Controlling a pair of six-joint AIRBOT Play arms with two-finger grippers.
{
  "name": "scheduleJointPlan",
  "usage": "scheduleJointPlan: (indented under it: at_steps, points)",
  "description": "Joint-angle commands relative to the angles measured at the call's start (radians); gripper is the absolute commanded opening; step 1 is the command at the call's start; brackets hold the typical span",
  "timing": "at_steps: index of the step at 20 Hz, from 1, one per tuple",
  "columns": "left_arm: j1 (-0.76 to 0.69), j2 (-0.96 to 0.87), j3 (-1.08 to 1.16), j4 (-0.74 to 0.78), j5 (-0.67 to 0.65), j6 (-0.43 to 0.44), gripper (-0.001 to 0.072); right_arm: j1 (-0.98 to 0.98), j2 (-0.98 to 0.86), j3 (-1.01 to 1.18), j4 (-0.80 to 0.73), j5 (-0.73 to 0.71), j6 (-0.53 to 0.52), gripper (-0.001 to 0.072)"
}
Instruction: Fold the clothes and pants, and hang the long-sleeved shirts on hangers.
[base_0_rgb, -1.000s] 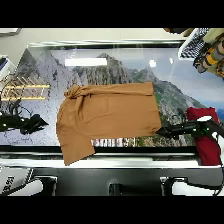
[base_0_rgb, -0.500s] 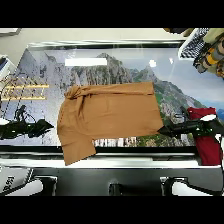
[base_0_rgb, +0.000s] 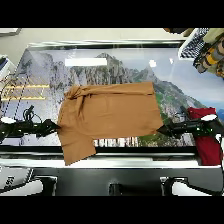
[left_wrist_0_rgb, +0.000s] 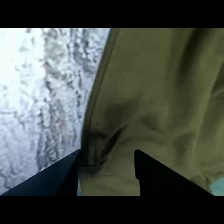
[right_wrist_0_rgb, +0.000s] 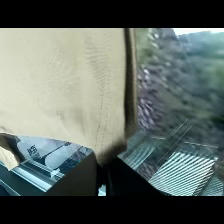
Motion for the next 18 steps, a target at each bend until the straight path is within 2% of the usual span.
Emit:
scheduleJointPlan:
  at_steps: [1,3,4,5,6,7,12,13,15,18]
  points:
    - [-0.032,-0.029,-0.002,0.007,0.001,0.002,0.0395,0.001,0.001,0.001,0.003,0.011,0.004,0.0028]
    - [-0.043,-0.029,-0.002,0.006,0.000,-0.001,0.0373,0.001,0.001,0.001,0.003,0.013,0.003,0.0028]
    - [-0.043,-0.029,-0.002,0.006,-0.006,0.000,0.0320,0.001,0.001,0.001,0.003,0.013,0.003,0.0028]
    - [-0.043,-0.029,-0.002,0.007,-0.014,0.000,0.0188,0.001,0.001,0.001,0.004,0.013,0.003,0.0028]
    - [-0.043,-0.027,-0.002,0.006,-0.019,0.000,0.0084,0.001,0.001,0.001,0.008,0.016,0.003,0.0028]
    - [-0.043,-0.027,0.000,0.006,-0.023,0.000,0.0013,0.001,0.001,0.001,0.018,0.018,0.003,0.0028]
    - [-0.055,0.002,0.048,-0.080,-0.026,0.000,0.0013,0.026,0.039,0.017,0.214,0.010,-0.095,0.0026]
    - [-0.069,0.012,0.090,-0.083,-0.033,-0.001,0.0012,0.056,0.055,0.049,0.211,-0.018,-0.094,0.0026]
    - [-0.099,0.031,0.208,-0.083,-0.055,-0.045,0.0012,0.123,0.071,0.162,0.184,-0.069,-0.068,0.0026]
    - [-0.135,0.081,0.469,-0.082,-0.064,-0.118,0.0012,0.191,0.087,0.457,0.114,-0.145,0.036,0.0026]
